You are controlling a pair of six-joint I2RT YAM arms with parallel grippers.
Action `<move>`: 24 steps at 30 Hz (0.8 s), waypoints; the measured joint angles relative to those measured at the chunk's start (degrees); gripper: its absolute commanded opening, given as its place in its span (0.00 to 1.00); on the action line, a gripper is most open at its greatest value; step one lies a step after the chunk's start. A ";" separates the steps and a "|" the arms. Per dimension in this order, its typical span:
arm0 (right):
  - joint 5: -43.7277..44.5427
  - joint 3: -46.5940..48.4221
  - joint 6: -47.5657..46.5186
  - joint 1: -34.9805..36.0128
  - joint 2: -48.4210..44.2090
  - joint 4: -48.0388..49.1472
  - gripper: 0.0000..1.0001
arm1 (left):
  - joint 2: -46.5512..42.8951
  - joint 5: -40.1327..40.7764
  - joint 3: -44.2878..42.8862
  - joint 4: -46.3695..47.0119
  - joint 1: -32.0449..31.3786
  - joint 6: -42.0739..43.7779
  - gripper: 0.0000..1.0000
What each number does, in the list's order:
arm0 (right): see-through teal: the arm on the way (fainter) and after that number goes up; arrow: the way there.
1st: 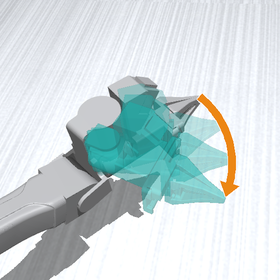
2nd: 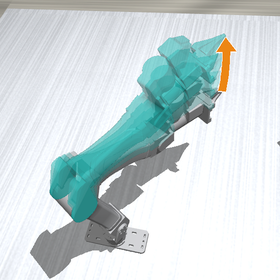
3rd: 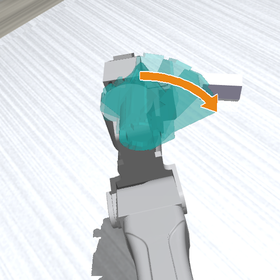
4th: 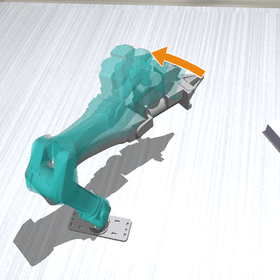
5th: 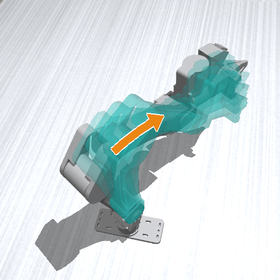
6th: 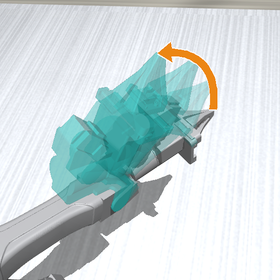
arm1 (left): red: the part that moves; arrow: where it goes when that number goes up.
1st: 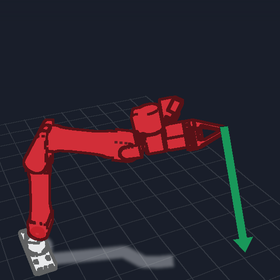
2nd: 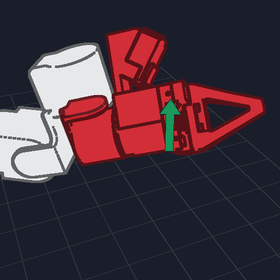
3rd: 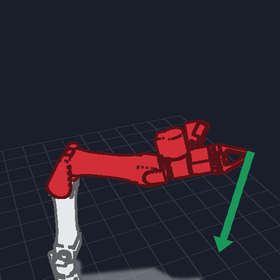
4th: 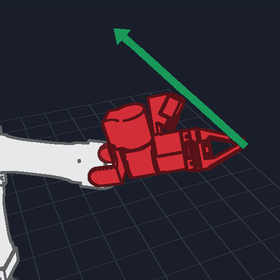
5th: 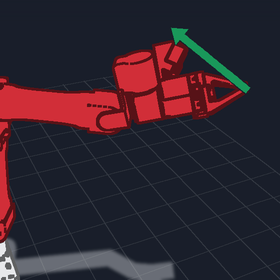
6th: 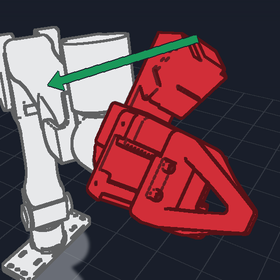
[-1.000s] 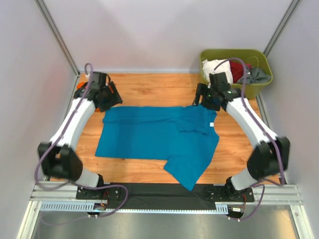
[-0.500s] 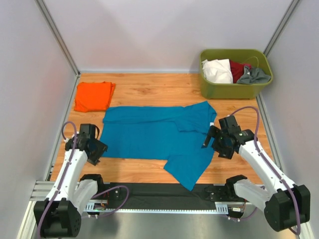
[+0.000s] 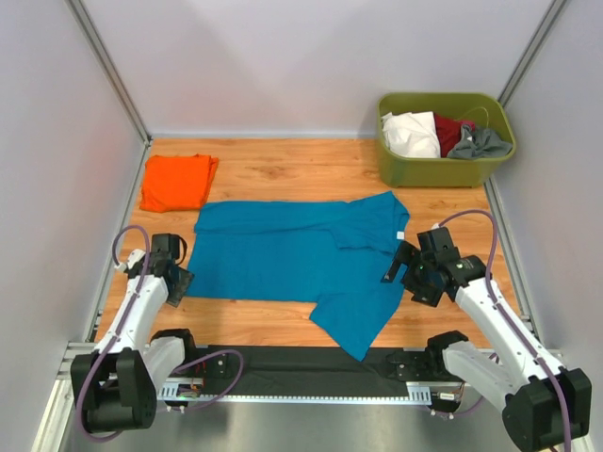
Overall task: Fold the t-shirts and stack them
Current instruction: Fold the tshirt
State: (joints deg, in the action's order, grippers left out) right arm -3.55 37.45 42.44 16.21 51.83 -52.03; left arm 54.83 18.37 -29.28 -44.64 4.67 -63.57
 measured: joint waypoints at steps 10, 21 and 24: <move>-1.53 1.88 0.39 0.00 2.14 -1.51 0.95 | 4.52 -1.29 2.75 8.26 0.24 0.42 0.22; -9.90 3.48 9.97 1.84 4.26 -6.47 0.91 | 1.20 -1.29 5.29 11.23 0.24 -2.12 0.00; -10.38 3.41 12.52 5.68 6.12 -8.52 0.88 | 0.17 -1.07 5.70 10.78 0.22 -2.64 0.00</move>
State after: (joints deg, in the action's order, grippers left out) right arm -13.93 40.86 54.96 21.89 57.95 -60.55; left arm 55.00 17.30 -23.57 -33.87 4.89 -66.22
